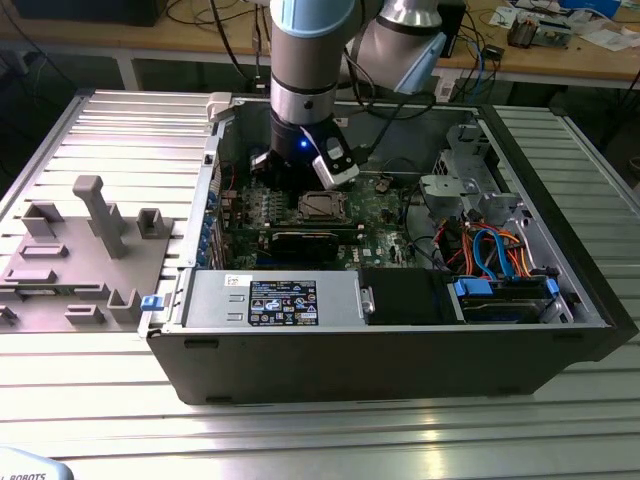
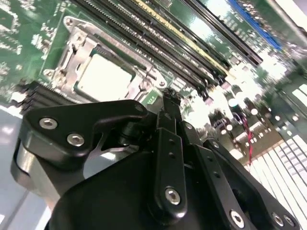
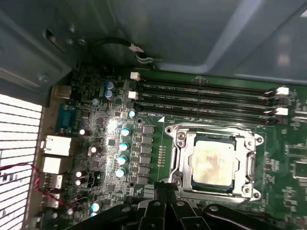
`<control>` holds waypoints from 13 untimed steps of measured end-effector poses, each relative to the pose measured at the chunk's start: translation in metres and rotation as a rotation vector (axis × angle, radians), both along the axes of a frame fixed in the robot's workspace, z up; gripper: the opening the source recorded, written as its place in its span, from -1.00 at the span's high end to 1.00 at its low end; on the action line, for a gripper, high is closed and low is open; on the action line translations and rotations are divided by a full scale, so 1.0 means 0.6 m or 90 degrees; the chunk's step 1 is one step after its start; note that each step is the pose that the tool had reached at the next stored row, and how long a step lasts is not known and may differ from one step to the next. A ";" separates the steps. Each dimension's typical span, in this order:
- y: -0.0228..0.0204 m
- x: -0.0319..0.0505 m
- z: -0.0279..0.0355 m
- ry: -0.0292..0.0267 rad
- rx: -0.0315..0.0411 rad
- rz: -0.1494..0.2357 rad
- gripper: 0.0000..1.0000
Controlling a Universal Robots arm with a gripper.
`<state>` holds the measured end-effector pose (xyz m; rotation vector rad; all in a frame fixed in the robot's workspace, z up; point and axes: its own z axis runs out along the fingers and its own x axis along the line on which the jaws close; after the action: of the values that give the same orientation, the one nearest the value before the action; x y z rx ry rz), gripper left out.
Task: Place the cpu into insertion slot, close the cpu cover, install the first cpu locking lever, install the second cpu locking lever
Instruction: 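Install the second cpu locking lever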
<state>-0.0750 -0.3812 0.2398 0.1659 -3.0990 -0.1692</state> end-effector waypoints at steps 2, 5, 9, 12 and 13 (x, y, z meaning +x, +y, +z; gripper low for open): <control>0.0000 0.002 0.012 0.0004 -0.0001 0.000 0.79; 0.0000 0.005 0.031 0.0009 0.0000 0.000 0.79; -0.0006 0.008 0.035 0.0025 -0.0002 0.000 0.79; -0.0036 0.024 0.035 0.0045 -0.0002 0.000 0.79; -0.0048 0.032 0.034 0.0057 -0.0002 0.000 0.79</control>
<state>-0.0558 -0.3841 0.2604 0.1646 -3.0902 -0.1690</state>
